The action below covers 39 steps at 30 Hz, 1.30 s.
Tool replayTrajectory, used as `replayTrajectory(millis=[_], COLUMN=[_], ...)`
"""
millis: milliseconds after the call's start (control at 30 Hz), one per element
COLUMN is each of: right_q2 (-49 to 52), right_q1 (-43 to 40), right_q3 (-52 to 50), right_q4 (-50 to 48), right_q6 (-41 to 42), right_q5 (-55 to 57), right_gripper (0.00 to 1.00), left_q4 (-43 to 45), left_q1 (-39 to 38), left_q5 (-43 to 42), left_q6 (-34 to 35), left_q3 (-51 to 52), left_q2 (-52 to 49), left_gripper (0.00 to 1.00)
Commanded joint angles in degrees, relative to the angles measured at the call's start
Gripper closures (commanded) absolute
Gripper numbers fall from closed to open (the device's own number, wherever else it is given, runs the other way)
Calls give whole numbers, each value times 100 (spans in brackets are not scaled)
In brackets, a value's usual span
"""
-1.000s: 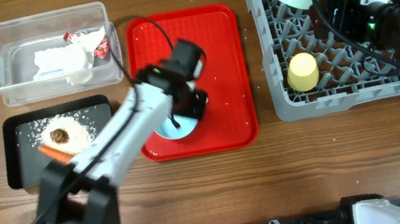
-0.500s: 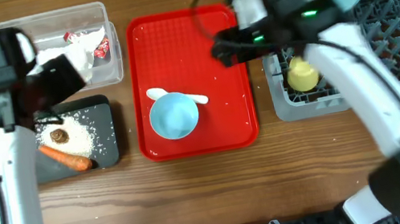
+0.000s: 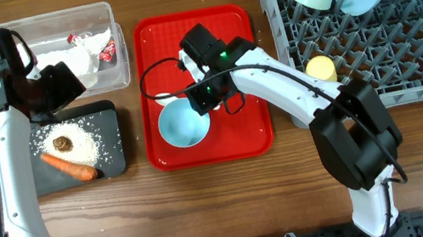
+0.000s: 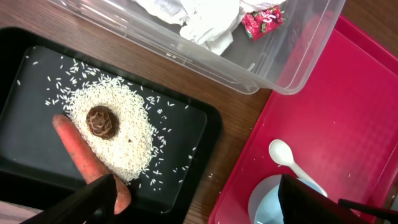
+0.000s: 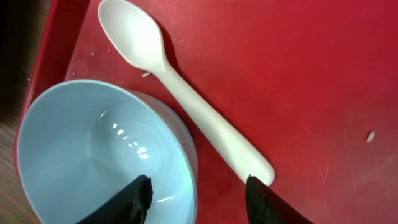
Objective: Sort waste into correct bins and load items into the dishwasher rack
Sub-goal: 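Lower right gripper to the light-blue bowl rim and grasp it, then carry the light-blue bowl into the dish rack and release it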
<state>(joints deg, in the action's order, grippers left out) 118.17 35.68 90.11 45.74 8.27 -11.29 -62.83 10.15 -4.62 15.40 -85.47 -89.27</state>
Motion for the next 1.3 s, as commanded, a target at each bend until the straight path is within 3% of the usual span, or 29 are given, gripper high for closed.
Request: replayTrajectory(millis=[0,100,300,333,400,500,533,667,833,967,1133,1267], right_q2=[234,251,251,251,254,262,262,264,199,-553,-1976,-2754], right_q1=[-7,-9,-13,-13,-13,-13,-13,-13,-55,-321,-844,-1357], right_q3=[-2,-114,-122,-131,-138,-160,-164,-164,-131,195,376,376], right_q4=[13,-4,-9,-7,-2,26,31,31,24,190,55,81], right_q6=[-380,-382,-378,-380,-380,-380,-380,-382,-376,-315,-26,-13], right_q5=[116,125,190,190,190,190,190,190,195,728,1880,3556], right_gripper=[75,94,95,89,65,59,60,96,96,96,95,96], left_q4=[-4,20,24,22,20,20,20,22,20,20,22,24], left_q1=[31,31,31,31,31,31,31,31,31,31,31,31], left_q5=[-92,-92,-90,-90,-90,-90,-87,-87,-87,-87,-92,-94], left_q6=[52,52,50,50,52,48,48,48,48,48,50,52], left_q3=[13,13,13,13,13,13,13,13,13,11,11,11], left_q2=[-37,-37,-37,-37,-37,-37,-37,-37,-37,-37,-37,-37], left_gripper=[16,16,12,12,12,11,11,9,0,0,0,0])
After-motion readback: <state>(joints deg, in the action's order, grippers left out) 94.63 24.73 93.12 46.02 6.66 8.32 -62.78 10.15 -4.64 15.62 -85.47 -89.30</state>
